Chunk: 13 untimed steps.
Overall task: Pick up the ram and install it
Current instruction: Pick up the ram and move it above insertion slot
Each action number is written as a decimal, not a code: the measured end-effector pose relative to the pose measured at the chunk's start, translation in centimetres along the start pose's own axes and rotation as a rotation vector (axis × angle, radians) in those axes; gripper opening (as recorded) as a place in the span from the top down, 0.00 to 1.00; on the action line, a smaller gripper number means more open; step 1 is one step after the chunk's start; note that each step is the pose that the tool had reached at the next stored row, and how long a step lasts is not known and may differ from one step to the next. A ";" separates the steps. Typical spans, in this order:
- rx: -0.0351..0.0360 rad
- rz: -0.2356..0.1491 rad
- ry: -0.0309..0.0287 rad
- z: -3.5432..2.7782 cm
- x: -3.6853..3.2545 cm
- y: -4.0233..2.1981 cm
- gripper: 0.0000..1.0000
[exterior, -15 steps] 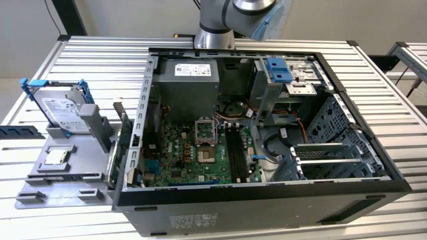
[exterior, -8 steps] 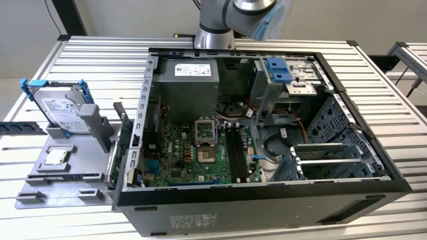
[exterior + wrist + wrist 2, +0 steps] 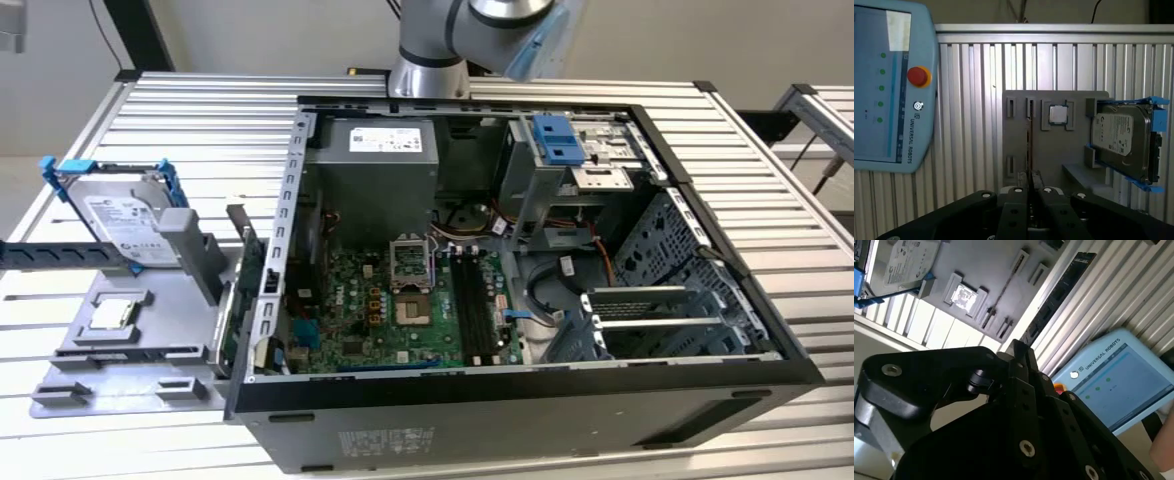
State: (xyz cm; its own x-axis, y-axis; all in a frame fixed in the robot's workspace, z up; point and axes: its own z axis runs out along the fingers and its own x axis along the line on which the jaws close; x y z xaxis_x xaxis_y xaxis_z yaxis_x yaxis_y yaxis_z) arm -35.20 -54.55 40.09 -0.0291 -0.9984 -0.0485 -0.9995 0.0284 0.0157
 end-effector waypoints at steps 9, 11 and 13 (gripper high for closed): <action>0.0000 0.000 0.0000 -0.06 -0.12 -3.93 1.00; 0.0001 0.000 -0.0001 -0.06 -0.15 -4.83 1.00; 0.0001 0.000 -0.0001 -0.08 -0.18 -5.75 1.00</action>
State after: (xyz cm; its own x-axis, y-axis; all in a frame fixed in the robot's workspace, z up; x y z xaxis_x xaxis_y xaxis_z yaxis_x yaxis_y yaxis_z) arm -29.45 -54.54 40.08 -0.0291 -0.9984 -0.0486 -0.9995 0.0283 0.0156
